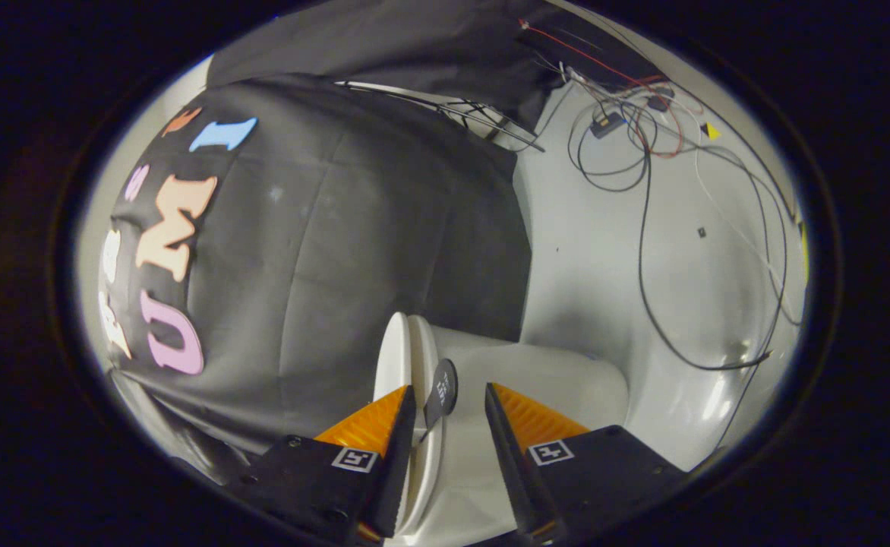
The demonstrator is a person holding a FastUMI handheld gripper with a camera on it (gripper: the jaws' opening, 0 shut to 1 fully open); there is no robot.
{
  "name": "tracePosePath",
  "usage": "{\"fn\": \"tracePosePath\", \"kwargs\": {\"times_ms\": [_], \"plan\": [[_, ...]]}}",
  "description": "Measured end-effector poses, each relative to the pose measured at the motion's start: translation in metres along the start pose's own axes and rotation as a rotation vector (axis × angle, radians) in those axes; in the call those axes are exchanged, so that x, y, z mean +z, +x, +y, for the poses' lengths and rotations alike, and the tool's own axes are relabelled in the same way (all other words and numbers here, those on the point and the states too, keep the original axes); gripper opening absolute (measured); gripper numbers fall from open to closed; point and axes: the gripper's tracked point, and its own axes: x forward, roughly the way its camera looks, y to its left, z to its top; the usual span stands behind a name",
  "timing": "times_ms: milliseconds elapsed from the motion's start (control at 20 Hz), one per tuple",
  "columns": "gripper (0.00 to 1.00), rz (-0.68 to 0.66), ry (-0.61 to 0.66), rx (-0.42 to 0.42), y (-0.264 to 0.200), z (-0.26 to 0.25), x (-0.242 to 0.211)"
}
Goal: Open the toilet lid.
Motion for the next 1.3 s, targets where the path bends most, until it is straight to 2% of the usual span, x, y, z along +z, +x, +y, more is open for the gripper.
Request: {"fn": "tracePosePath", "kwargs": {"times_ms": [50, 250, 450, 750, 1300], "plan": [[0.58, -0.006, 0.027, 0.027, 0.000, -0.001, 0.001], [0.39, -0.013, 0.116, 0.100, 0.017, 0.010, 0.007], [0.08, 0.032, 0.114, 0.090, 0.019, 0.010, -0.001], [0.06, 0.029, 0.013, 0.089, 0.014, 0.038, -0.002], [0.06, 0.034, -0.433, 0.159, -0.004, 0.158, -0.031]]}}
